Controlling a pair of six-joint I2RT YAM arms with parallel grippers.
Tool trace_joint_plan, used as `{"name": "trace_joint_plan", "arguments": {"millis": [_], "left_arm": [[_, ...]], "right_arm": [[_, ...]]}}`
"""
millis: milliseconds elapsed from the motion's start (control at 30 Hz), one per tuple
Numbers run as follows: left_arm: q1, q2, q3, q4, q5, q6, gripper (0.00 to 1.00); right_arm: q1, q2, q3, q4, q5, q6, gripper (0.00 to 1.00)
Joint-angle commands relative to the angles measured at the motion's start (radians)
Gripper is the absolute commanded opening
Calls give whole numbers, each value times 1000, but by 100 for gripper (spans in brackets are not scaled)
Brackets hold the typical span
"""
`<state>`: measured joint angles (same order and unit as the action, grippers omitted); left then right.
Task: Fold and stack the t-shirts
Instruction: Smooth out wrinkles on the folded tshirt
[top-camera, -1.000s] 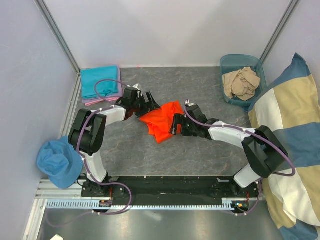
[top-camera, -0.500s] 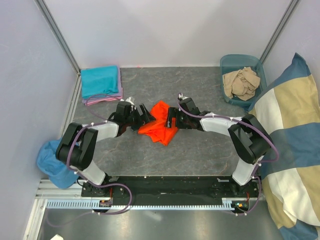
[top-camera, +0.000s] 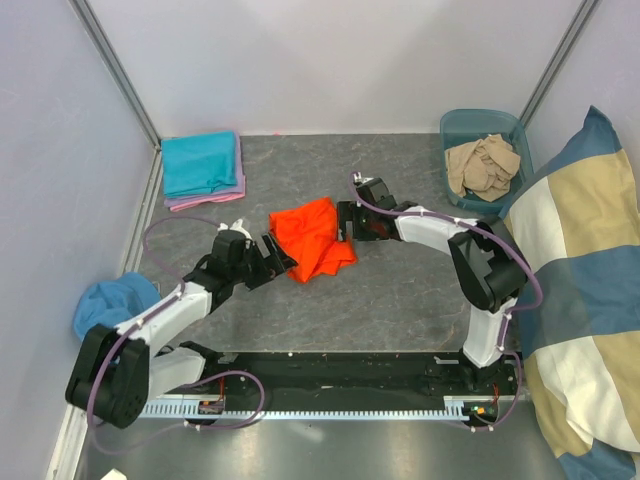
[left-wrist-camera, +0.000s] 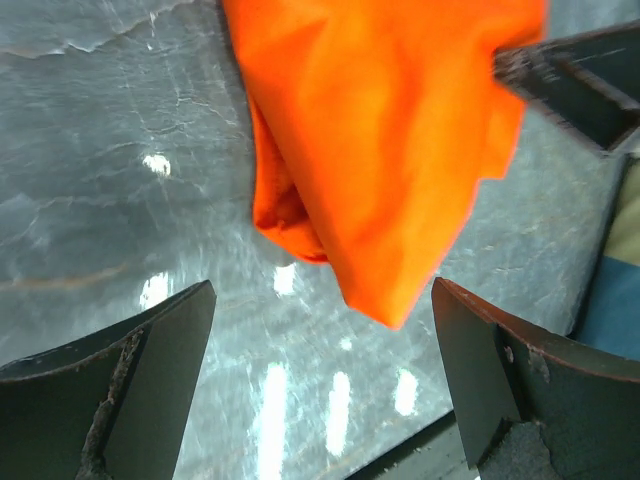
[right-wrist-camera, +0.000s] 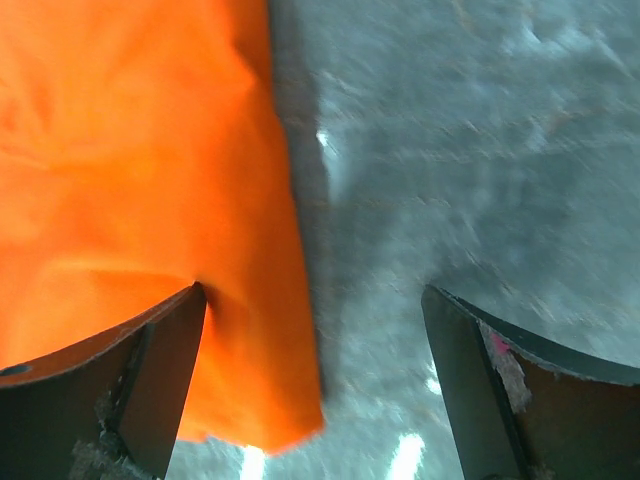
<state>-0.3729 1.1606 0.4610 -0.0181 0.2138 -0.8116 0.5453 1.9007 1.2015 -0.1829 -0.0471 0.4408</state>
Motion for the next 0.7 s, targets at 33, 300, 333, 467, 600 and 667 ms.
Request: {"name": "trace_joint_plan", "arguments": {"millis": [33,300,333,467,600,667], "left_arm": [[-1,-163,89,-170,-77,22,97],[0,-44,241,-85,5,65,97],[0,-7,240,-53,24,62,96],[0,88,232,140,19,66,95],[5,197,283,240,36,69,95],[6,250,292,303,58,63,94]], "right_arm": [[-4,-227,-63,-101,75,-33,98],[1,-561,-272,-132,49,94,98],[4,-587,-317,-119,49,116,98],[28,-712,-430,-72,18,197,98],[53,-750,-497,-52,16,233,98],[70,-758,-519,-52,18,239,98]]}}
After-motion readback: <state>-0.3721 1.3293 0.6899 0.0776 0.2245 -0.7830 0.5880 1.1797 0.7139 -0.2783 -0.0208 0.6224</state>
